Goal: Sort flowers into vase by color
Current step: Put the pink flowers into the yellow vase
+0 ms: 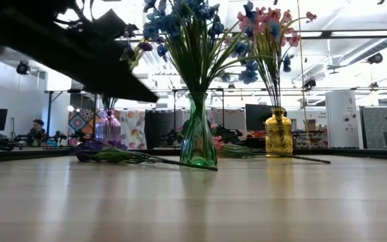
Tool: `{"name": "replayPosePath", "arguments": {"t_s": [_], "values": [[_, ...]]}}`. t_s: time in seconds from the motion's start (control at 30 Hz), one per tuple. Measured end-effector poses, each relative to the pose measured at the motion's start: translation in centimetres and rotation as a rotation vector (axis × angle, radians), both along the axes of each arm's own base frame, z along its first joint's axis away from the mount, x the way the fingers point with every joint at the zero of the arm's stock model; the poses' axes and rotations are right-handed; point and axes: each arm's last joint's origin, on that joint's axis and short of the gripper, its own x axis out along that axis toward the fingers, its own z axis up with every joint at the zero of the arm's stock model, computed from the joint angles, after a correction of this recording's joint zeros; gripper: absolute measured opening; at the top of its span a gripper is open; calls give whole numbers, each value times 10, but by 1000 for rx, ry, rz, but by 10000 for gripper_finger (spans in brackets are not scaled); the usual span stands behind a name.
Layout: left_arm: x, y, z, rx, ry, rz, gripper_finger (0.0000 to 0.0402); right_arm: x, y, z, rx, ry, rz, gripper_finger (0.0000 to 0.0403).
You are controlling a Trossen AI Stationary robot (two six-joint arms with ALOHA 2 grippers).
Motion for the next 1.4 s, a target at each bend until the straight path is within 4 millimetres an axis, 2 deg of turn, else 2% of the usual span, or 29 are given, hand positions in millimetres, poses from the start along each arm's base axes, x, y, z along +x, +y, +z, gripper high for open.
{"name": "replayPosePath", "arguments": {"t_s": [0.17,0.4,0.57,0.63,0.77,0.9,1.03,1.17,1.4], "values": [[-18,-9,5,-78,54,-15,232,-3,5,4,5,-1,15,215],[-29,-27,5,-216,49,-87,232,-3,9,6,13,-20,24,215],[-32,-38,3,-352,81,-182,232,-3,15,33,33,-130,97,215],[-33,-41,3,-417,98,-217,232,-6,20,40,54,-140,147,215],[-36,-48,2,-563,151,-301,232,-16,36,42,111,-97,194,215],[-39,-54,1,-699,203,-352,232,-36,43,46,305,18,154,215],[-38,-58,4,-789,241,-391,232,-57,47,32,431,223,38,215],[-34,-62,12,-812,227,-407,232,-79,54,9,433,407,-116,215],[-28,-65,21,-805,184,-406,232,-95,66,-45,348,434,-305,215]]}}
